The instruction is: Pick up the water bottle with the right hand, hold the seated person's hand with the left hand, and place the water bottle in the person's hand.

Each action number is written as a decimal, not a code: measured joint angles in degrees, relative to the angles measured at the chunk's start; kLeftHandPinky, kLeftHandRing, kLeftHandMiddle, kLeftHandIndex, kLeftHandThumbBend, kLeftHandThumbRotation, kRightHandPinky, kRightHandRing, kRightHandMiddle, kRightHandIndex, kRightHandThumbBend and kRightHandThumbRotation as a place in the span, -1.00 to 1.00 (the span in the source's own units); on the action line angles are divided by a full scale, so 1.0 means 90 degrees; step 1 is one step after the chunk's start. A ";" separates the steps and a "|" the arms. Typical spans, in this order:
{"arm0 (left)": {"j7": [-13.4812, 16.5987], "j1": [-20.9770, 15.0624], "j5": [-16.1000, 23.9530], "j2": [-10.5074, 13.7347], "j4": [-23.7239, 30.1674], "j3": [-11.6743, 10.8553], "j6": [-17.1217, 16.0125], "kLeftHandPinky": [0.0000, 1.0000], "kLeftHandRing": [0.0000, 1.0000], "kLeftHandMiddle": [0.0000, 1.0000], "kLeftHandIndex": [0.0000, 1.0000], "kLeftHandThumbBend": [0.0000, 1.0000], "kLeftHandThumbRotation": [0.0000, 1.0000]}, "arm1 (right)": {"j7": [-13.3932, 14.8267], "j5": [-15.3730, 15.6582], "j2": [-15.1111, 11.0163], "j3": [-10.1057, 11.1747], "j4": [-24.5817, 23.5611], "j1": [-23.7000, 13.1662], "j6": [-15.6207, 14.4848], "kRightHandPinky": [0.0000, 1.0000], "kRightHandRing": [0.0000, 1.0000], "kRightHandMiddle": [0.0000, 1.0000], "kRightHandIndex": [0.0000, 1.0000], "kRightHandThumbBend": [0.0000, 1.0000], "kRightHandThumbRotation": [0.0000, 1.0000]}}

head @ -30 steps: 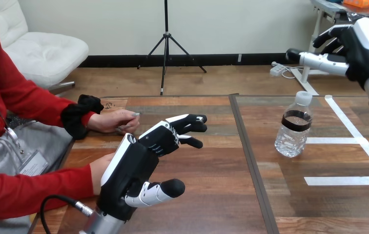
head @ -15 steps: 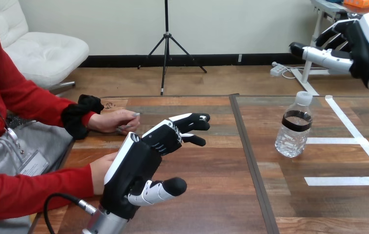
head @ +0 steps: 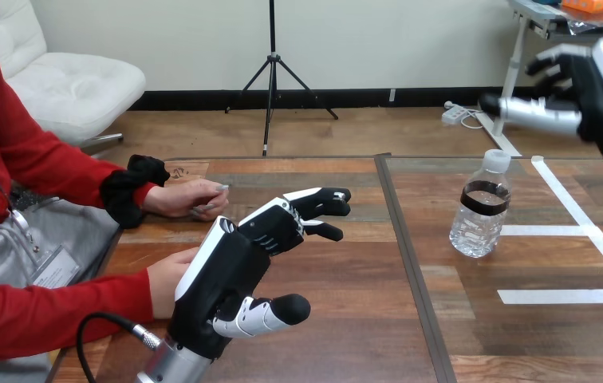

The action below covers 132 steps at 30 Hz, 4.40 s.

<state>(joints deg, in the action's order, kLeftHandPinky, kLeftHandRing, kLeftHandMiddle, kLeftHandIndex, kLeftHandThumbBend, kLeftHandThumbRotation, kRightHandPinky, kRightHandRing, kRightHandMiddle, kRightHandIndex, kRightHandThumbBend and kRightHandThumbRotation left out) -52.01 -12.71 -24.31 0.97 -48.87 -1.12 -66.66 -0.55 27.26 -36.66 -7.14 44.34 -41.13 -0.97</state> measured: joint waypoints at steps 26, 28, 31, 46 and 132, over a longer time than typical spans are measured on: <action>0.0173 0.0049 0.0059 0.0003 0.0012 0.0005 -0.0080 0.31 0.57 0.62 0.54 0.79 0.34 | 0.0000 0.0313 0.0207 -0.0668 0.2442 -0.0509 0.0375 0.35 0.67 0.72 0.71 1.00 0.30; 0.0195 0.0061 0.0061 0.0002 0.0024 0.0006 -0.0095 0.31 0.57 0.62 0.53 0.79 0.34 | 0.0002 0.0349 0.0250 -0.0713 0.2542 -0.0550 0.0402 0.36 0.67 0.71 0.70 1.00 0.30; 0.0220 0.0081 0.0067 0.0002 0.0060 0.0009 -0.0104 0.30 0.56 0.61 0.53 0.79 0.33 | 0.0011 0.0386 0.0324 -0.0781 0.2672 -0.0594 0.0444 0.39 0.69 0.72 0.70 1.00 0.32; 0.0356 0.0198 0.0100 0.0007 0.0192 0.0021 -0.0149 0.30 0.56 0.61 0.53 0.79 0.34 | 0.0159 0.0525 0.0671 -0.1093 0.3038 -0.0657 0.0565 0.46 0.67 0.69 0.69 1.00 0.27; 0.0214 0.0621 -0.0224 0.0301 0.0484 0.0005 -0.0036 0.32 0.57 0.60 0.51 0.84 0.33 | 0.1775 -0.1449 0.1685 0.0274 0.3350 0.0483 0.2265 -0.06 0.09 0.20 0.27 0.84 -1.00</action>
<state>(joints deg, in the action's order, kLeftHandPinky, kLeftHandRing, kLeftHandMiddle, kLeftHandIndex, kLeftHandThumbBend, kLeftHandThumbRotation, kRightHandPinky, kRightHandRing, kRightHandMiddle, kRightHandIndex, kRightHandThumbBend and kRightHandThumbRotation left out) -50.08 -7.11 -26.33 3.68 -44.51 -1.08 -66.98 15.42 14.22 -21.50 -4.68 74.49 -36.79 19.41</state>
